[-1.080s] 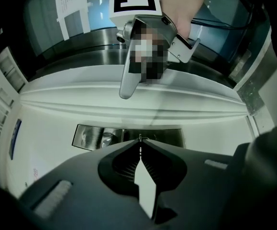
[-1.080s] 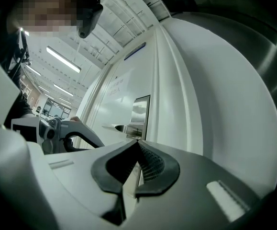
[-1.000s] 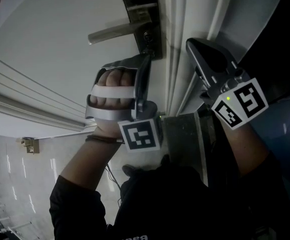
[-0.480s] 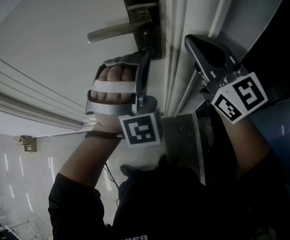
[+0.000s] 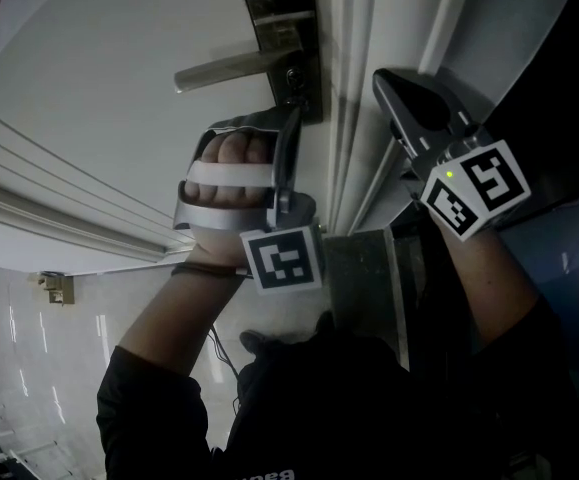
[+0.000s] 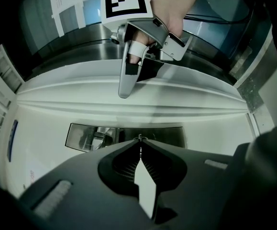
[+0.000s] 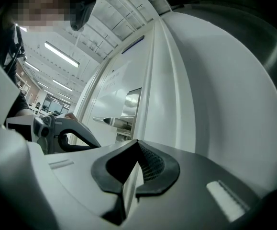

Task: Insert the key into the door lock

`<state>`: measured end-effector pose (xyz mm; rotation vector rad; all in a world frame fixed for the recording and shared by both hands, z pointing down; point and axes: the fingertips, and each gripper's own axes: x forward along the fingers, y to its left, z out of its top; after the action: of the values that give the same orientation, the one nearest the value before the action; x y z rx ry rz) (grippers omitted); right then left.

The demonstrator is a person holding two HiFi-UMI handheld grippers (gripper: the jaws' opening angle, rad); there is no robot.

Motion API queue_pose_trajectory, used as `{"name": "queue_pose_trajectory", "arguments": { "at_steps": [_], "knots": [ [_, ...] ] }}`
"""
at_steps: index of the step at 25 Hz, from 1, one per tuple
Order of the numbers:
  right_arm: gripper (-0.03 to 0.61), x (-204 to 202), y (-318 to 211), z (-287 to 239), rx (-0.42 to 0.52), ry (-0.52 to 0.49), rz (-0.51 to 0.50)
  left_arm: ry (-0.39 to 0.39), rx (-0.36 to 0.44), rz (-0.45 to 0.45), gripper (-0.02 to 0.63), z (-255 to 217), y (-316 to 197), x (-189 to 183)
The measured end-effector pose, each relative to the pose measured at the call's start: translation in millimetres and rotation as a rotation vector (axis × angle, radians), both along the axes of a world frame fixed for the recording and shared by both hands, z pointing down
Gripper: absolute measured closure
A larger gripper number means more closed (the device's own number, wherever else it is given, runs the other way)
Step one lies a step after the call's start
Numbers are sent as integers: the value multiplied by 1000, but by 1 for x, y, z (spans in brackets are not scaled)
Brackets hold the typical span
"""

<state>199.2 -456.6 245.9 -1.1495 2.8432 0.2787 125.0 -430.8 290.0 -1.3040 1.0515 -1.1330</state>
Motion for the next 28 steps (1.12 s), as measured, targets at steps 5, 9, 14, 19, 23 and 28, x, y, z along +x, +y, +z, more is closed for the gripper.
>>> {"name": "queue_pose_trajectory", "arguments": {
  "at_steps": [5, 9, 14, 19, 23, 28],
  "knots": [
    [575, -1, -2, 1, 3, 10, 5, -5, -4, 3, 583, 1, 0, 0],
    [575, -1, -2, 0, 4, 12, 7, -14, 5, 2, 583, 0, 0, -1],
    [575, 1, -2, 1, -1, 9, 17, -15, 6, 0, 583, 0, 0, 0],
    [575, 1, -2, 2, -2, 12, 21, -23, 2, -9, 583, -3, 0, 1],
    [575, 1, -3, 2, -1, 12, 17, -61, -4, -15, 584, -4, -3, 0],
    [575, 1, -2, 1, -2, 8, 17, -99, -6, -13, 584, -2, -5, 2]
  ]
}}
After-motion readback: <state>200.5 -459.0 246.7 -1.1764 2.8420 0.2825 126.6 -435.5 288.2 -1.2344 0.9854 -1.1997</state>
